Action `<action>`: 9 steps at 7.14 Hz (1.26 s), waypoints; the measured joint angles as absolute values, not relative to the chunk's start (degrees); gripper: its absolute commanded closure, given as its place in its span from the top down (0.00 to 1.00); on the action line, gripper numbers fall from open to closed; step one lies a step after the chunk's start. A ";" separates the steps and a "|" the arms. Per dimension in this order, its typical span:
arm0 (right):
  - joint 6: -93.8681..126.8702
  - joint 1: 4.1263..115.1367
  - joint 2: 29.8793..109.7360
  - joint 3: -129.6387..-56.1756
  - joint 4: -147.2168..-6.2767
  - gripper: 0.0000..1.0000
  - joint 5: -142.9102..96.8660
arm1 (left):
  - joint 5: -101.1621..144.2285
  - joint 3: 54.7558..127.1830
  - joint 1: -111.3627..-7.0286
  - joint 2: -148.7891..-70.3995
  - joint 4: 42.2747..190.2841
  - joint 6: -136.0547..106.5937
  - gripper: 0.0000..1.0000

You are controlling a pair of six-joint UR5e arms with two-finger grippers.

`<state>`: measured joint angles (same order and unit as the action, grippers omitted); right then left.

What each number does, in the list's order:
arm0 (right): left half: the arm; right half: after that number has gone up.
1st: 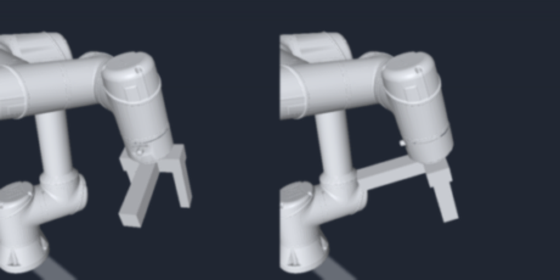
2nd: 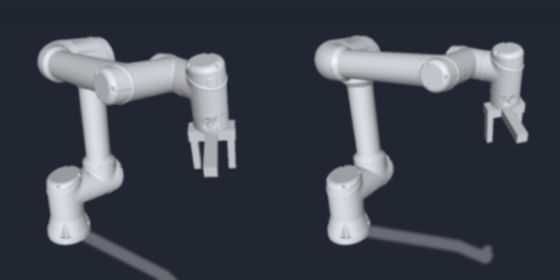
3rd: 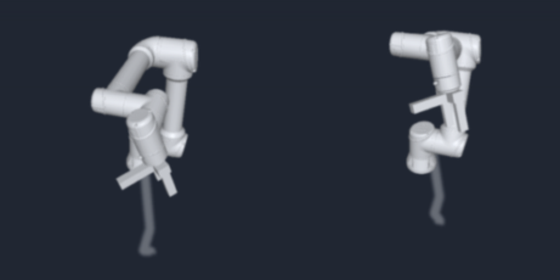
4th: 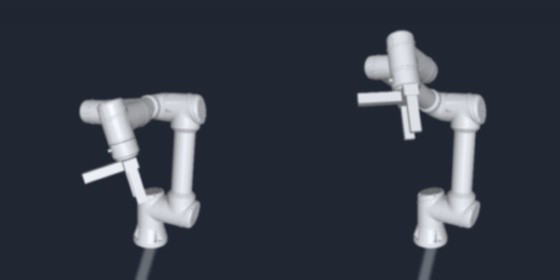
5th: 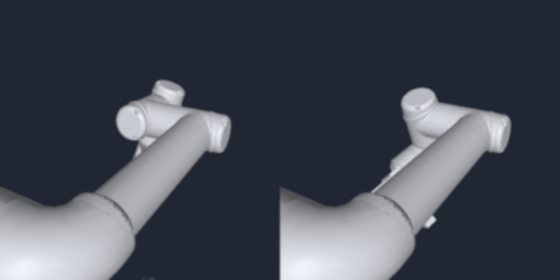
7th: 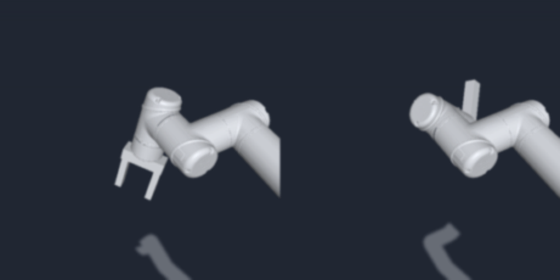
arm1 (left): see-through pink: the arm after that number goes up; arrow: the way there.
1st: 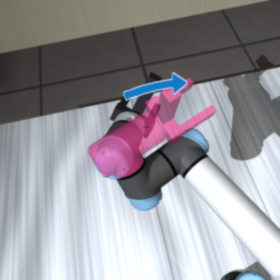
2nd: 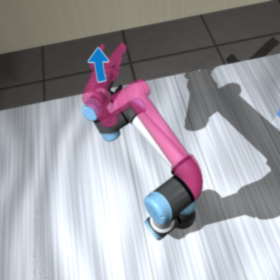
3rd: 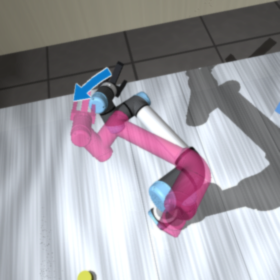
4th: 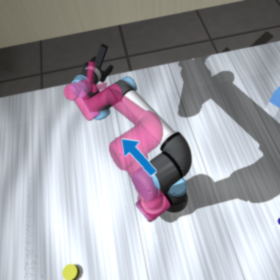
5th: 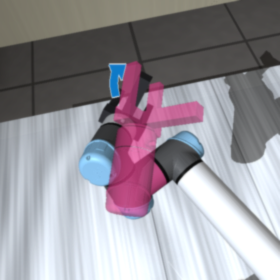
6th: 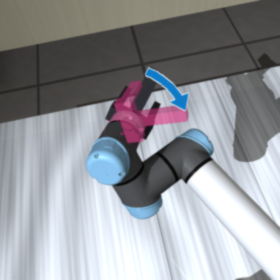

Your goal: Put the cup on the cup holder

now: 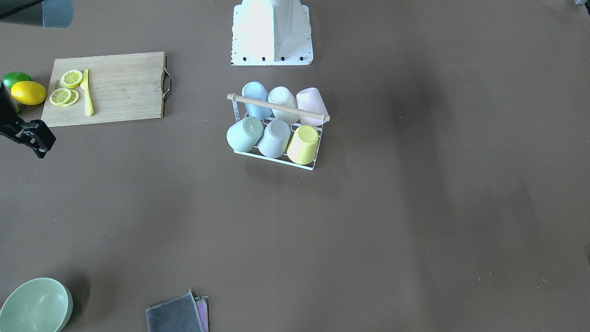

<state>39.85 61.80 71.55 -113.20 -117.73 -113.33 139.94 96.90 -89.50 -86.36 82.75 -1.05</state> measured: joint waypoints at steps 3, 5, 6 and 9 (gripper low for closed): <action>22.14 66.69 78.36 -110.72 -119.47 1.00 -120.11 | 139.49 96.04 -89.85 -85.59 81.07 -1.11 0.99; 9.36 76.24 83.80 -106.02 -112.71 1.00 -126.22 | 138.03 95.97 -89.70 -84.94 81.18 -1.08 0.99; 3.68 81.54 87.66 -102.61 -106.56 1.00 -128.76 | 137.61 96.16 -89.61 -85.01 81.26 -1.10 0.99; -3.15 90.37 95.06 -93.25 -91.00 1.00 -133.71 | 137.71 96.53 -89.18 -85.81 82.31 -1.06 0.98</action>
